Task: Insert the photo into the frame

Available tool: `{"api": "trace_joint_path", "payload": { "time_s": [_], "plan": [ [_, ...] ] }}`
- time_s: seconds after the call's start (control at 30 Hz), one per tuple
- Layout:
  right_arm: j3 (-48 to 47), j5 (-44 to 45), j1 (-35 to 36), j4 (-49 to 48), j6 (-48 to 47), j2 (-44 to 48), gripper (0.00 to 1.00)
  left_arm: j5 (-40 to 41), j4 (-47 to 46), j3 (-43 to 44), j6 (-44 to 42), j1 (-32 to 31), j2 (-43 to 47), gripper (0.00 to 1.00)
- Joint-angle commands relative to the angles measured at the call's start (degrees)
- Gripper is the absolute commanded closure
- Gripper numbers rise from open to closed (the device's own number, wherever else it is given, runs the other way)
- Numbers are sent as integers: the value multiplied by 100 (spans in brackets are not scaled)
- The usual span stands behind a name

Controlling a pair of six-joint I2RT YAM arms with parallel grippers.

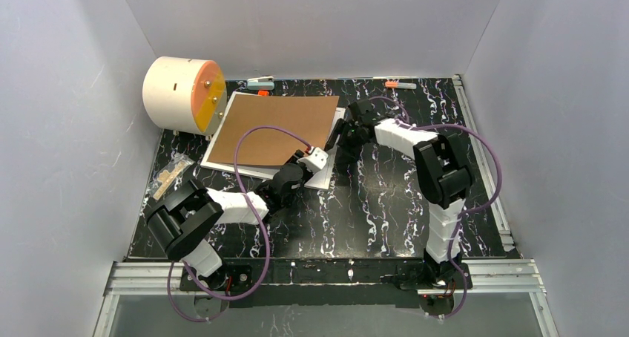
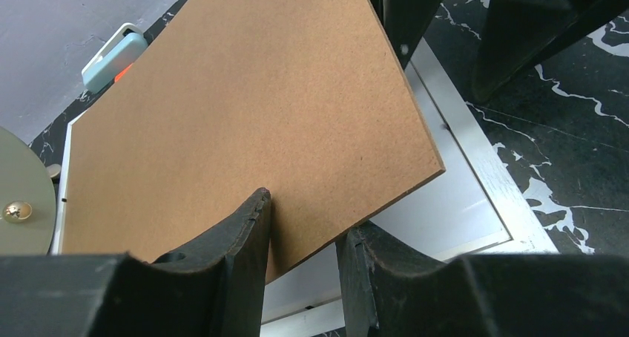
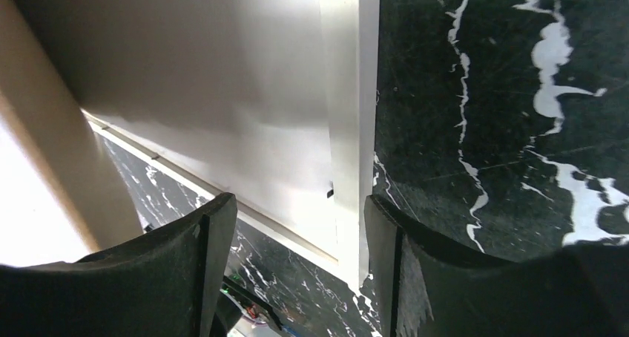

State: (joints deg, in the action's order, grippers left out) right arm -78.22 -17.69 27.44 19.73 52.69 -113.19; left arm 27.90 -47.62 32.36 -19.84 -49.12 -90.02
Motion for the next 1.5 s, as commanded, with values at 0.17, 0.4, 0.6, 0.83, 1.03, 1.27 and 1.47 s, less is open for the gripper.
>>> {"api": "trace_joint_path", "payload": {
  "time_s": [0.17,0.4,0.6,0.83,1.03,1.27,1.47],
  "plan": [
    [-334,283,211,694,-357,-311,42,554,244,-166,777,130,271,83],
    [-366,415,228,647,-353,-398,46,534,244,-229,832,130,294,83],
    [-647,560,234,759,-373,-617,46,508,244,-274,850,130,309,83],
    [-675,551,229,821,-388,-644,55,487,239,-274,887,129,284,83],
    [-584,466,230,770,-495,-554,58,496,244,-283,904,130,274,83],
    [-581,477,228,805,-531,-572,71,495,244,-292,911,126,257,83],
    [-581,458,234,788,-531,-564,76,512,244,-283,944,129,226,82]
  ]
}}
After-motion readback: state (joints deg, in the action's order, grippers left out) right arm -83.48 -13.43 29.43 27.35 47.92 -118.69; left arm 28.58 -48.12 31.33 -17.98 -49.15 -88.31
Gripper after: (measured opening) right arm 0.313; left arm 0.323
